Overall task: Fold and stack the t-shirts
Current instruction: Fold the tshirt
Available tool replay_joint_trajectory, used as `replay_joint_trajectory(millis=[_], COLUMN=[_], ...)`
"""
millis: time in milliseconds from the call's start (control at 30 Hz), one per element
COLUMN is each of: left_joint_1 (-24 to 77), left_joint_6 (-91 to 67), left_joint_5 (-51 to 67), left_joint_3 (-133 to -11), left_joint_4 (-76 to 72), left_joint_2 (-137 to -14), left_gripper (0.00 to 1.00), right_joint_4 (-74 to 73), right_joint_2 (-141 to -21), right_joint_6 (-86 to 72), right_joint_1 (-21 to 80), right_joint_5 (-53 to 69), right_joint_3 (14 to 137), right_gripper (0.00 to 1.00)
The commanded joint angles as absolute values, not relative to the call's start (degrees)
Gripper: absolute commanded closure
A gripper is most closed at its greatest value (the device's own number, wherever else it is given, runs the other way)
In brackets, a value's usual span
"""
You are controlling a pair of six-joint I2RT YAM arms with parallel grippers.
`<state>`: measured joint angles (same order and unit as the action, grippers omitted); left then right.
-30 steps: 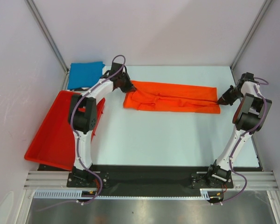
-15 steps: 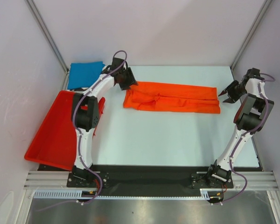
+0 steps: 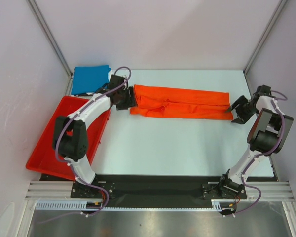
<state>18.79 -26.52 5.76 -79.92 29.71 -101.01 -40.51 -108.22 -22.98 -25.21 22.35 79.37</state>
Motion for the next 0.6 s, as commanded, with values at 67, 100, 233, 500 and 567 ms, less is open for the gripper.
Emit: replay_joint_trajectory(millis=[67, 100, 233, 500, 567], left_joint_1=[18.0, 17.4, 15.7, 12.7, 12.0], left_joint_6=[-26.5, -27.7, -30.8, -36.2, -37.1], left_joint_5=[9.8, 10.1, 12.1, 16.4, 17.0], left_joint_3=[-75.2, -75.5, -75.2, -74.0, -73.6], left_joint_4=[25.8, 25.8, 24.4, 20.9, 20.4], left_joint_2=[-102.2, -103.3, -106.0, -110.1, -110.7], left_gripper=[0.37, 0.39, 0.39, 0.36, 0.36], right_joint_4=[-32.6, -32.1, -30.5, -26.5, -26.3], right_joint_2=[-103.4, -103.4, -103.4, -106.1, -106.9], right_joint_6=[-24.1, -24.0, -23.6, -25.0, -25.2], right_joint_1=[-24.5, -24.5, -24.3, -24.2, -24.3], right_joint_5=[23.9, 23.9, 23.7, 24.0, 23.4], right_joint_3=[72.2, 71.8, 69.8, 68.8, 69.1], right_gripper=[0.32, 0.32, 0.32, 0.27, 0.27])
